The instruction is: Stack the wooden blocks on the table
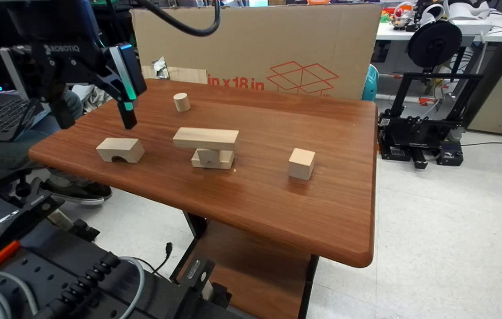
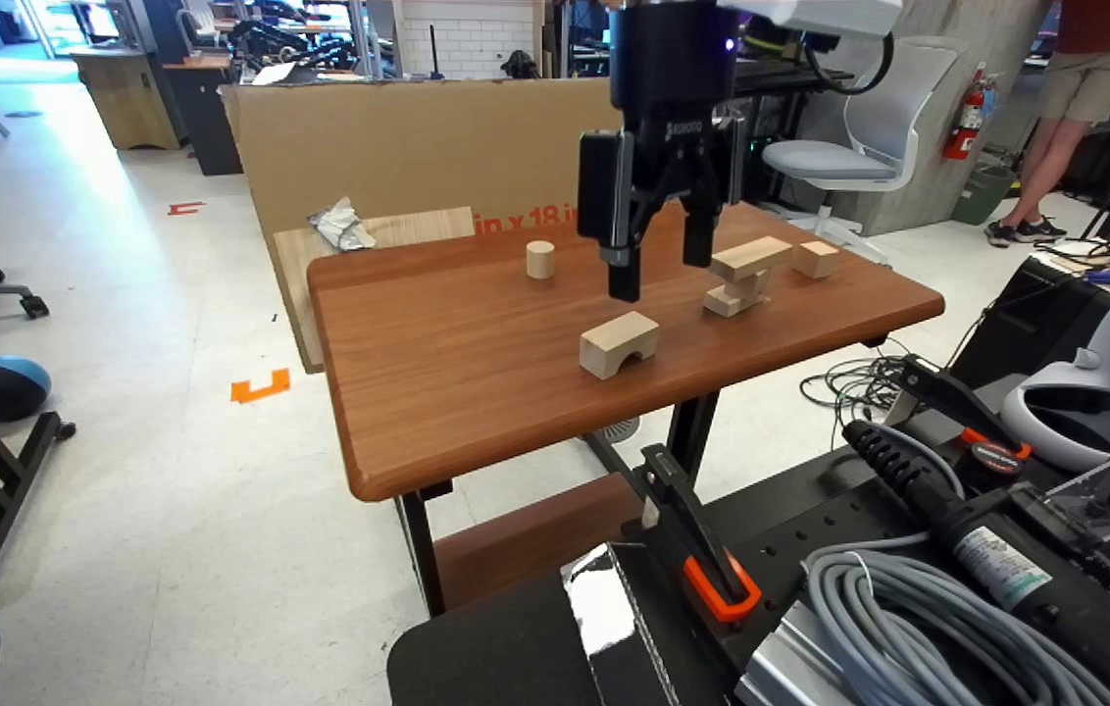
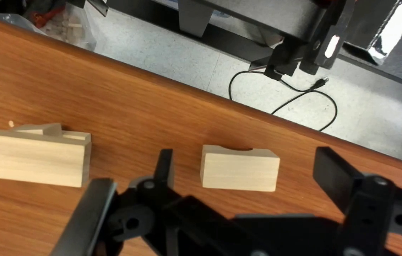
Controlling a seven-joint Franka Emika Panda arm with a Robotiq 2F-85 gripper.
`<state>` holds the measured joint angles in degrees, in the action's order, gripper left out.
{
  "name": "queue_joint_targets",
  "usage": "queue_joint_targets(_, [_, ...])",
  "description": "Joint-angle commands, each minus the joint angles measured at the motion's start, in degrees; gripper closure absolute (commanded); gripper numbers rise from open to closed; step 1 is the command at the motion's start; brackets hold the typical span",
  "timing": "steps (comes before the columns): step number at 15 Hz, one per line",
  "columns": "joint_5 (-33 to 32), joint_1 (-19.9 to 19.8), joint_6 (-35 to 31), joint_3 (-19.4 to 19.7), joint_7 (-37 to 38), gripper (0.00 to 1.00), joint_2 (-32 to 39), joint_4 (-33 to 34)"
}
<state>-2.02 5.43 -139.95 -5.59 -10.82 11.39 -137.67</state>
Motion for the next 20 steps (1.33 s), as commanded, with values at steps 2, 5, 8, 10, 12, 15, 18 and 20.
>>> queue_joint_targets(2, [-3.07, 0.86, -1.98, -0.15, 2.37, 0.00, 3.81, 1.42])
queue_joint_targets(5, [-3.46, 1.26, -1.58, -0.18, 2.74, 0.00, 5.11, 1.85])
queue_joint_targets(8, [-4.10, 1.60, -2.04, -0.04, 2.89, 0.00, 6.45, 2.42])
queue_joint_targets(10, [-4.18, 1.53, -1.44, -0.04, 2.76, 0.00, 7.13, 2.99])
queue_joint_targets(12, [-4.14, 1.48, -0.81, 0.15, 3.11, 0.00, 8.12, 3.93])
queue_joint_targets(15, [-4.09, 1.51, -0.25, 0.08, 2.93, 0.00, 9.31, 5.24])
queue_joint_targets(18, [-3.77, 1.51, 0.14, 0.09, 3.26, 0.00, 10.61, 6.72])
queue_joint_targets(20, [-3.73, 1.54, 0.21, 0.02, 3.21, 0.10, 11.13, 7.33])
